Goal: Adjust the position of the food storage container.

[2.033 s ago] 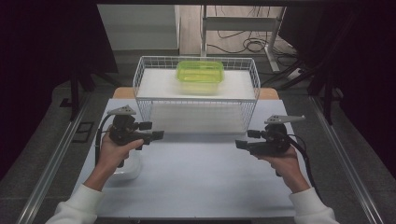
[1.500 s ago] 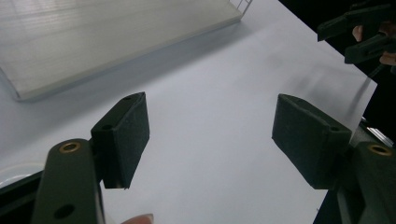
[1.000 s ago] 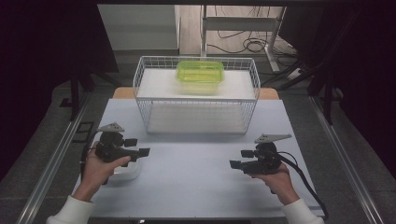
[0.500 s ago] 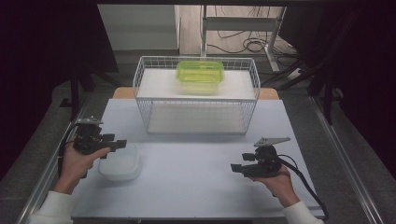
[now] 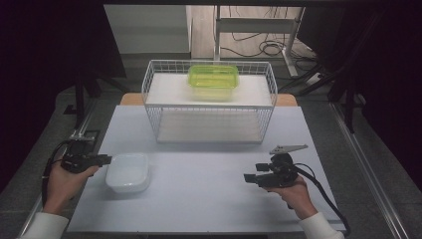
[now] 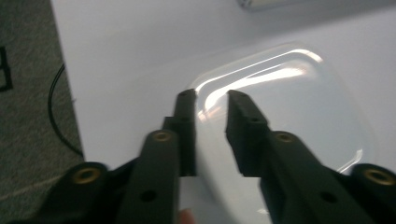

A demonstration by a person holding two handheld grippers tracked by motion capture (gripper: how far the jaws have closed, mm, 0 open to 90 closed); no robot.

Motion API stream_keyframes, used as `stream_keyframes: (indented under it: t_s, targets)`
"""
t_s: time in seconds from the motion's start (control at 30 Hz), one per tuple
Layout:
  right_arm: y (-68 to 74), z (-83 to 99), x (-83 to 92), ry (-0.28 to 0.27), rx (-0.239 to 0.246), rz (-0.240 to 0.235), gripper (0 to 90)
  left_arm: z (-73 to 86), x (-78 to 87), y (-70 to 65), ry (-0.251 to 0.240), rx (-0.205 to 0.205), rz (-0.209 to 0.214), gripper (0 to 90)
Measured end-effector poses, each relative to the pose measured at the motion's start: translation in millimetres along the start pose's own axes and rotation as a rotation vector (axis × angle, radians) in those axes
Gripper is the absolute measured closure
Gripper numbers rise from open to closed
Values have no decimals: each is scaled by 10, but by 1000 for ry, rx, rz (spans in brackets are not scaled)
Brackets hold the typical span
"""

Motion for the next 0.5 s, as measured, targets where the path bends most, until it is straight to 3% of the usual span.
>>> stream_keyframes:
  t_s: [0.13,0.23,0.5]
  targets:
    - [-15,5,5,5,-5,9,261,99,-35,134,36,29,-38,854]
    - [-4,7,11,3,-4,5,261,192,-82,180,76,27,-50,876]
    - [-42,20,7,13,0,33,261,367,-276,178,150,43,-24,896]
Point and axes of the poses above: each handheld gripper's, and its own axes: x roughly backward along the jaws, z roughly out of its underside, y roughly to its left, the point moved 10 cm from there along -x, roughly forward along the jaws, and after that the axes turned 11 degrees about y, right-handed, at the moved point
